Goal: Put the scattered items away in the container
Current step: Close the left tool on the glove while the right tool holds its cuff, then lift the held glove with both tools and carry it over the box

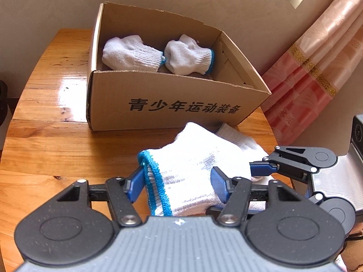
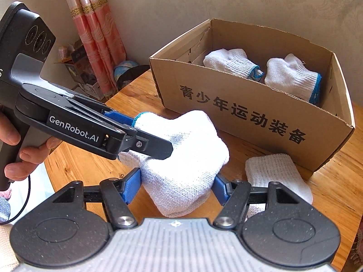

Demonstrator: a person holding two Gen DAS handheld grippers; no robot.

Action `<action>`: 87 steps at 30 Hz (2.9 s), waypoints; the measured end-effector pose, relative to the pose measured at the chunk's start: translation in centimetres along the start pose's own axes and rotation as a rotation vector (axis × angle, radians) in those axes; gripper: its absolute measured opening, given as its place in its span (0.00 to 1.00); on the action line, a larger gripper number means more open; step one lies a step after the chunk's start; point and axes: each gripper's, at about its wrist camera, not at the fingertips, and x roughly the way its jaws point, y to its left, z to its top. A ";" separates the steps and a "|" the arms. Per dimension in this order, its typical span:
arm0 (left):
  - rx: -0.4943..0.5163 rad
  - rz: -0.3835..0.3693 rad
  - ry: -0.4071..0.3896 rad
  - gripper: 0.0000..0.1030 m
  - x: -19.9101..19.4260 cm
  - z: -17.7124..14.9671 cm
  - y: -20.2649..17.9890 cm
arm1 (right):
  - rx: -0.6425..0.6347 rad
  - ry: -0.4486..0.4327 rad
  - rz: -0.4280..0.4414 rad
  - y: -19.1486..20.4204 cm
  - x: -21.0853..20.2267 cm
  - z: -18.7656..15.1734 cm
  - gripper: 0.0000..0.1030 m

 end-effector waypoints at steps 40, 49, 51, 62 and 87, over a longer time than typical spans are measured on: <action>0.068 0.006 -0.044 0.60 -4.6 1.7 -3.3 | -0.064 -0.076 -0.053 1.6 -4.8 1.5 0.69; 0.082 0.006 -0.055 0.60 -5.4 3.4 -3.7 | -0.079 -0.097 -0.063 1.5 -5.6 2.9 0.69; 0.088 0.008 -0.060 0.60 -5.6 3.9 -3.8 | -0.082 -0.104 -0.066 1.4 -5.8 3.3 0.69; 0.114 0.018 -0.087 0.60 -6.1 7.1 -4.2 | -0.073 -0.149 -0.068 0.2 -6.7 6.0 0.69; 0.142 0.070 -0.107 0.60 -2.5 15.1 -3.1 | -0.022 -0.168 -0.078 -5.4 -3.3 12.8 0.69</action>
